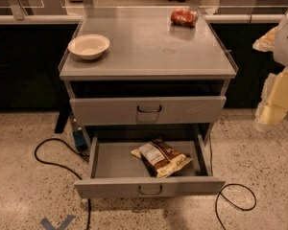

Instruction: Pick brown chip bag from middle drawer and place on counter

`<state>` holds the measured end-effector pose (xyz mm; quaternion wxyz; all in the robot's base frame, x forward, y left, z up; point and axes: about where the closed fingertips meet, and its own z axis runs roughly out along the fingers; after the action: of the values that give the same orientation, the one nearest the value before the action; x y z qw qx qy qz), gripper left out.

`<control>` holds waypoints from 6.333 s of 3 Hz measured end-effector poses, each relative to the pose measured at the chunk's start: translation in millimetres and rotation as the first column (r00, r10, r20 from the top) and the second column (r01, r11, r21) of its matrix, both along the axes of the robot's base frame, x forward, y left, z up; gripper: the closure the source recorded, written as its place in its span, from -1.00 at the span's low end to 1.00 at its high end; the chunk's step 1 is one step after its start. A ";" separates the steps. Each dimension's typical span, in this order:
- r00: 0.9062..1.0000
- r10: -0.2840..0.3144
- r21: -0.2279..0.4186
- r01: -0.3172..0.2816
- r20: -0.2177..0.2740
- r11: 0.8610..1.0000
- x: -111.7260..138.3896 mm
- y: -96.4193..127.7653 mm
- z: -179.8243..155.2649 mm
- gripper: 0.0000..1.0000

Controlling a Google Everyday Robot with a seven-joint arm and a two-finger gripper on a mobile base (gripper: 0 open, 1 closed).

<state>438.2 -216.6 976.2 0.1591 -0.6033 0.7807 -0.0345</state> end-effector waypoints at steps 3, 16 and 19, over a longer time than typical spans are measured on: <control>0.991 0.084 -0.039 -0.080 0.104 0.996 22.4 46.5 -54.7 -1.00; 0.966 0.249 0.227 -0.228 -0.068 0.947 98.1 158.7 -495.2 -1.00; 0.979 0.202 0.240 -0.190 -0.025 0.952 155.6 147.0 -511.1 -1.00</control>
Offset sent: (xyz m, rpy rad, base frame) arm 0.0354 0.0583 -0.0643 -0.1077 -0.2735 0.1378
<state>593.8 -69.7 465.1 0.2130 -0.6554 0.7191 0.0894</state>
